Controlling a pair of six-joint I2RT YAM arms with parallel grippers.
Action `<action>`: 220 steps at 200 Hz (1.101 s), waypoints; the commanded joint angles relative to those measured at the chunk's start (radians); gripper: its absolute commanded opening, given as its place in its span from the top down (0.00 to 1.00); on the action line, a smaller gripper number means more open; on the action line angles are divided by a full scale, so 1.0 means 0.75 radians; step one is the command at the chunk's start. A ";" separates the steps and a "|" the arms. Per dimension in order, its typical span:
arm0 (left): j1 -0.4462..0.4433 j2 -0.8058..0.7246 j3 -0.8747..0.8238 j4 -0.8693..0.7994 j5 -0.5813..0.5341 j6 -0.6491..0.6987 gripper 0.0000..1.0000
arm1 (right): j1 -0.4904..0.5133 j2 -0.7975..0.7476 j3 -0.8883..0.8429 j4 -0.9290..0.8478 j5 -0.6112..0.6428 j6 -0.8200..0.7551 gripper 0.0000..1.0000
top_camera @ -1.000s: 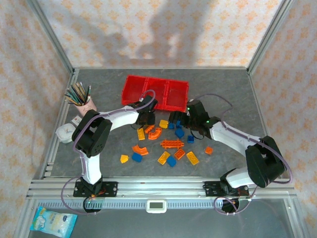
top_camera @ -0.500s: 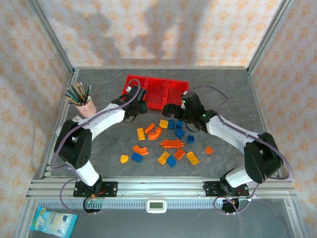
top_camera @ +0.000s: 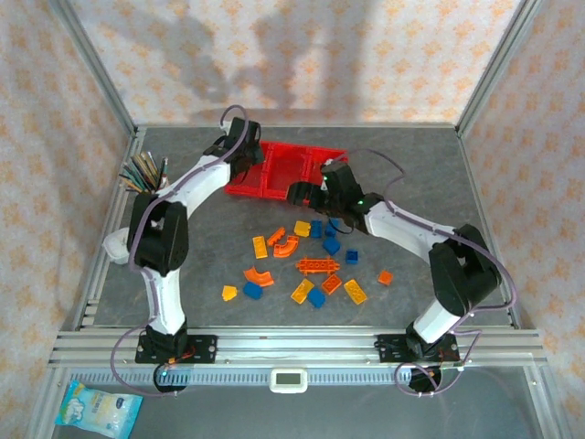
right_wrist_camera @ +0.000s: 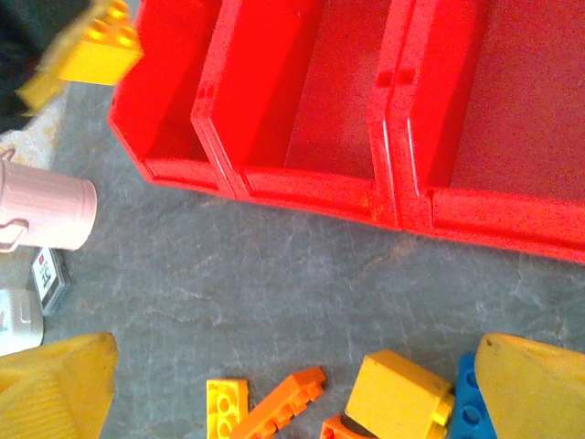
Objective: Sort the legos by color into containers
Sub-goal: Place the lego in the container.
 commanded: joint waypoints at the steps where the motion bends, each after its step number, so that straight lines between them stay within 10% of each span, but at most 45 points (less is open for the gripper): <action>1: 0.025 0.081 0.090 0.000 -0.047 0.000 0.61 | 0.001 0.018 0.077 -0.019 0.052 -0.018 0.00; 124: 0.014 -0.052 0.083 -0.128 0.162 0.060 0.36 | -0.042 -0.131 -0.003 -0.107 0.007 -0.018 0.00; 220: -0.384 -0.333 -0.320 -0.259 0.200 0.089 0.27 | -0.184 -0.431 -0.433 -0.161 -0.069 0.009 0.00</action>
